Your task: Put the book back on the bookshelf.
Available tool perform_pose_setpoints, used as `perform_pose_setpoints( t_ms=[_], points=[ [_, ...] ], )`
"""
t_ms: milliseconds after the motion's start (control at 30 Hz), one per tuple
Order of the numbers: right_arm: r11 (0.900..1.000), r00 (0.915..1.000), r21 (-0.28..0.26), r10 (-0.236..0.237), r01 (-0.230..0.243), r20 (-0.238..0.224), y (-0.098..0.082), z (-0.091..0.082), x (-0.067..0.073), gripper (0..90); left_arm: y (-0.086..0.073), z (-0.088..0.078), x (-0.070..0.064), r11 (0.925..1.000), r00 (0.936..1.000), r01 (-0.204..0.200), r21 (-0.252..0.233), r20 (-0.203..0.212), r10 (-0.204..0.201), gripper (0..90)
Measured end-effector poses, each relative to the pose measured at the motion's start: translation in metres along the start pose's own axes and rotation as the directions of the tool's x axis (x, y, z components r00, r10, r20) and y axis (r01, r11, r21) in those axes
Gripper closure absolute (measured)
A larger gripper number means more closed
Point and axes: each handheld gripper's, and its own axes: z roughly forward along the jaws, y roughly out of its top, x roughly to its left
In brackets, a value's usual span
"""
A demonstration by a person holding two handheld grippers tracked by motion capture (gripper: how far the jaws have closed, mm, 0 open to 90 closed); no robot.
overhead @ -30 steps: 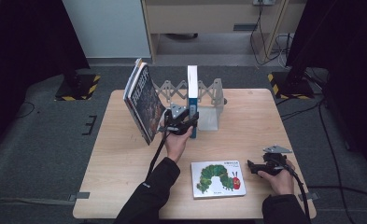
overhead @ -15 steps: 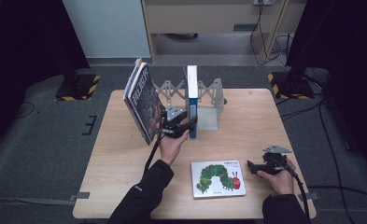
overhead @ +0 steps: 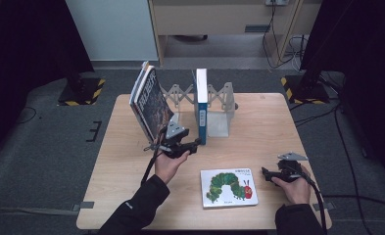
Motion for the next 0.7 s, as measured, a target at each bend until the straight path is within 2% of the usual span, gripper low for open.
perform_pose_setpoints(
  t_ms=[100,267,433,567,667,700],
  points=[
    [1.000,0.9999,0.006,0.008,-0.007,-0.012,0.001,-0.004,0.002,21.0,-0.012,-0.009,-0.003,0.9994,0.9998,-0.011,0.033,0.019,0.010,36.3],
    [1.000,0.9985,-0.018,0.017,-0.018,-0.052,0.004,-0.013,0.008,21.8,-0.033,-0.018,-0.006,0.9958,0.9995,-0.023,0.088,0.025,0.021,35.0],
    [0.999,0.9953,-0.026,0.019,-0.021,-0.096,0.004,-0.020,0.015,23.5,-0.053,-0.022,-0.008,0.9896,0.9995,-0.003,0.144,0.031,-0.002,34.0],
    [0.998,0.9920,-0.058,0.010,-0.017,-0.126,0.006,-0.027,0.023,23.9,-0.064,-0.023,-0.013,0.9839,0.9991,-0.007,0.179,0.042,0.000,33.5],
    [0.998,0.9897,-0.063,0.000,-0.009,-0.143,0.005,-0.031,0.029,23.9,-0.075,-0.018,-0.017,0.9780,0.9984,0.005,0.209,0.054,-0.016,33.4],
    [0.998,0.9882,-0.063,0.000,-0.010,-0.153,0.005,-0.032,0.032,23.9,-0.077,-0.016,-0.018,0.9758,0.9984,-0.003,0.218,0.056,-0.010,33.3]
  ],
)
